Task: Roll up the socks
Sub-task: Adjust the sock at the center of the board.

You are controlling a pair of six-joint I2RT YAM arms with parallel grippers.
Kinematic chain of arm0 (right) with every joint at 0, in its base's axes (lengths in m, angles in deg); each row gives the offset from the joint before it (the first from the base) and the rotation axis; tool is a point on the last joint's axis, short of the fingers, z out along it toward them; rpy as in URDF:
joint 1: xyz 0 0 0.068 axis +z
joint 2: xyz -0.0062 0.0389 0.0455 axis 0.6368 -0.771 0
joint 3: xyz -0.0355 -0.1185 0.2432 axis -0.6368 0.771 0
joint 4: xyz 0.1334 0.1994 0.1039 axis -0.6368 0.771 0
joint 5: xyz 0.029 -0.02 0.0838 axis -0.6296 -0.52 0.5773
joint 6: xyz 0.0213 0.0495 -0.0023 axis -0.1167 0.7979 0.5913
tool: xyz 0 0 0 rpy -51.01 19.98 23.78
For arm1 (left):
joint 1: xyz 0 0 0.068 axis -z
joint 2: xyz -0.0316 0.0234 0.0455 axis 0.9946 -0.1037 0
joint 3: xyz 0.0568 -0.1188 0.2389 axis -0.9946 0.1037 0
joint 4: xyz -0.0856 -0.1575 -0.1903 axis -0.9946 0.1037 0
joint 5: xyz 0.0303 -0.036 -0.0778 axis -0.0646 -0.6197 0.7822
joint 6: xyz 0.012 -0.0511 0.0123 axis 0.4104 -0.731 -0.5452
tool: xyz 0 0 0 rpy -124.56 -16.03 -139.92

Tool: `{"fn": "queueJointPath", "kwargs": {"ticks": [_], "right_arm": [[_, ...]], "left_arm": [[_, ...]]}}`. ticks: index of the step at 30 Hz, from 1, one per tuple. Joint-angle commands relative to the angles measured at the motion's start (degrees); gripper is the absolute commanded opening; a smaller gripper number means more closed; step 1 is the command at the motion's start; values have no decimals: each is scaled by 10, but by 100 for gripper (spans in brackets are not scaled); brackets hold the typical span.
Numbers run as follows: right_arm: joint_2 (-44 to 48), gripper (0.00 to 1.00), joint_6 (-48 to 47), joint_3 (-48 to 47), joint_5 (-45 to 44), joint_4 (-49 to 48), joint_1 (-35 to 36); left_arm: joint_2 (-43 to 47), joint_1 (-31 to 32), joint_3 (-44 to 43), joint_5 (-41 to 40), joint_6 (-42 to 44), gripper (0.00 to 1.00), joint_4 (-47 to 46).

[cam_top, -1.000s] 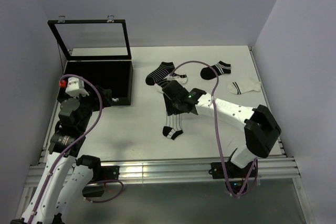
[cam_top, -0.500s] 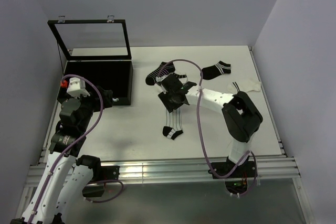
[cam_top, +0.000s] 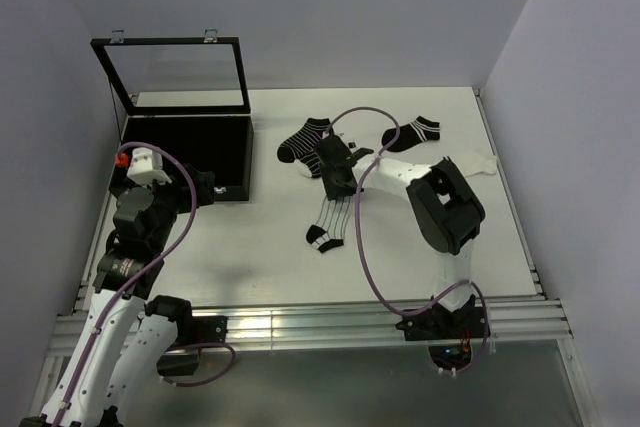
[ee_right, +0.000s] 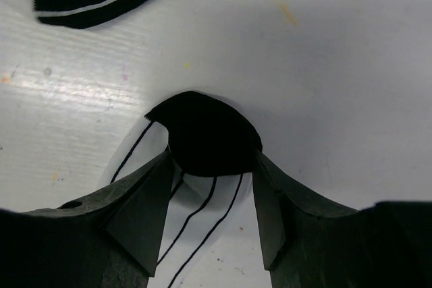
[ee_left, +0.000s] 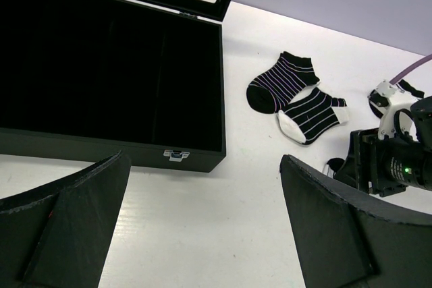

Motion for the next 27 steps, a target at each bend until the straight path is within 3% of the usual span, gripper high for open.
{"fn": "queueJointPath", "kwargs": {"ticks": [1, 8, 14, 20, 24, 27], "right_arm": [[-5, 57, 88, 0, -73, 52, -17], [38, 56, 193, 35, -77, 83, -52], [165, 59, 139, 77, -56, 3, -37], [242, 55, 41, 122, -58, -45, 31], [242, 42, 12, 130, -81, -37, 96], [232, 42, 16, 138, -88, -33, 141]], "left_arm": [[6, 2, -1, 10, -1, 99, -28], [7, 2, -1, 6, -2, 100, -27], [6, 2, -1, 16, -8, 100, -31], [0, 2, -2, 23, -17, 99, -33], [-9, 2, -4, 25, -20, 99, -32], [-11, 2, -6, 25, -21, 100, -32]]}}
